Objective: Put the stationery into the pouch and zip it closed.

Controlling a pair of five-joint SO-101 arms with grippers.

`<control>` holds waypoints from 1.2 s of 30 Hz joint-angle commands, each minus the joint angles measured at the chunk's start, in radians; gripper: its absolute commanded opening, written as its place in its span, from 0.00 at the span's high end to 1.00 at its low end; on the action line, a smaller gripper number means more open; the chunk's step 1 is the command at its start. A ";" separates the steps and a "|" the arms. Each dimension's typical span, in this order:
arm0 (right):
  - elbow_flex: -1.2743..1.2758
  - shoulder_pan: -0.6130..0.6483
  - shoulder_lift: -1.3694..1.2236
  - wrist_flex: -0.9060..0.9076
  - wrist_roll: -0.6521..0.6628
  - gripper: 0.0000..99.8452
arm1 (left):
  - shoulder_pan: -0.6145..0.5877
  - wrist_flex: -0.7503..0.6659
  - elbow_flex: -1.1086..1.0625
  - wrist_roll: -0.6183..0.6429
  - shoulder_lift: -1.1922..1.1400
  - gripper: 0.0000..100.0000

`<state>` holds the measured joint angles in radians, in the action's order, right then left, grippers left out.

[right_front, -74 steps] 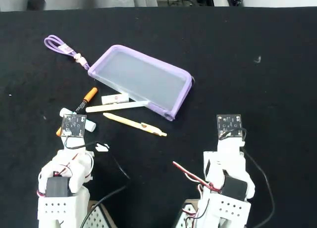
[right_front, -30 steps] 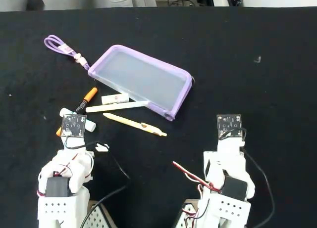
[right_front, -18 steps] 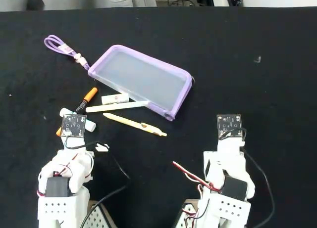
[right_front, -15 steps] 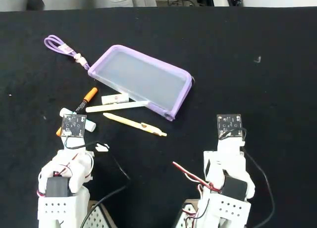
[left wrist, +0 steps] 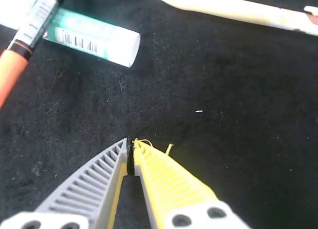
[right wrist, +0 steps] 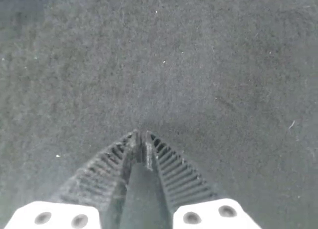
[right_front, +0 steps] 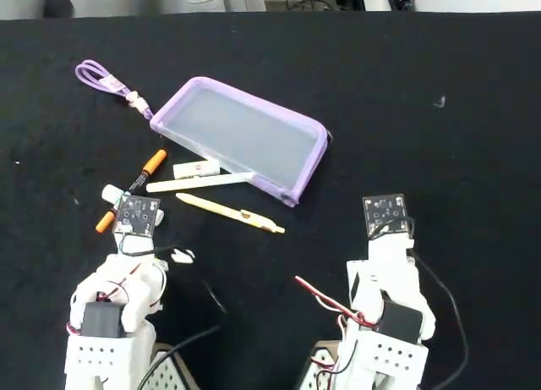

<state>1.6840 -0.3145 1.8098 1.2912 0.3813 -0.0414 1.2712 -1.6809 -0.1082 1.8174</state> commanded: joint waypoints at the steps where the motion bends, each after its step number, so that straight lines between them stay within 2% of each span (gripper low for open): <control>1: -0.001 -0.015 0.082 -0.014 0.012 0.99 | -0.004 0.005 0.018 -0.132 0.006 0.97; 7: -0.001 -0.017 0.082 -0.014 0.017 0.99 | -0.045 -0.002 0.067 -0.427 0.006 0.97; 8: -0.001 -0.017 0.081 -0.014 0.017 0.99 | -0.050 -0.006 0.081 -0.434 0.006 0.97; 14: -0.001 -0.017 0.081 -0.012 0.017 0.99 | -0.056 -0.058 0.185 -0.253 0.002 0.97; 17: -0.001 -0.017 0.081 -0.005 0.018 0.99 | -0.093 -0.061 0.252 -0.201 0.000 0.97; 25: -0.001 -0.017 0.081 -0.005 0.018 0.99 | -0.217 -0.063 0.466 -0.176 -0.020 0.97; 30: -0.001 -0.017 0.081 -0.003 0.018 0.99 | -0.222 -0.098 0.561 -0.163 -0.176 0.97; 36: -0.001 -0.017 0.081 -0.002 0.018 0.99 | -0.223 -0.147 0.745 -0.061 -0.506 0.97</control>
<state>1.6840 -0.3145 1.8098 1.2912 0.3920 -0.2532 1.1546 -1.1024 -0.2371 1.5152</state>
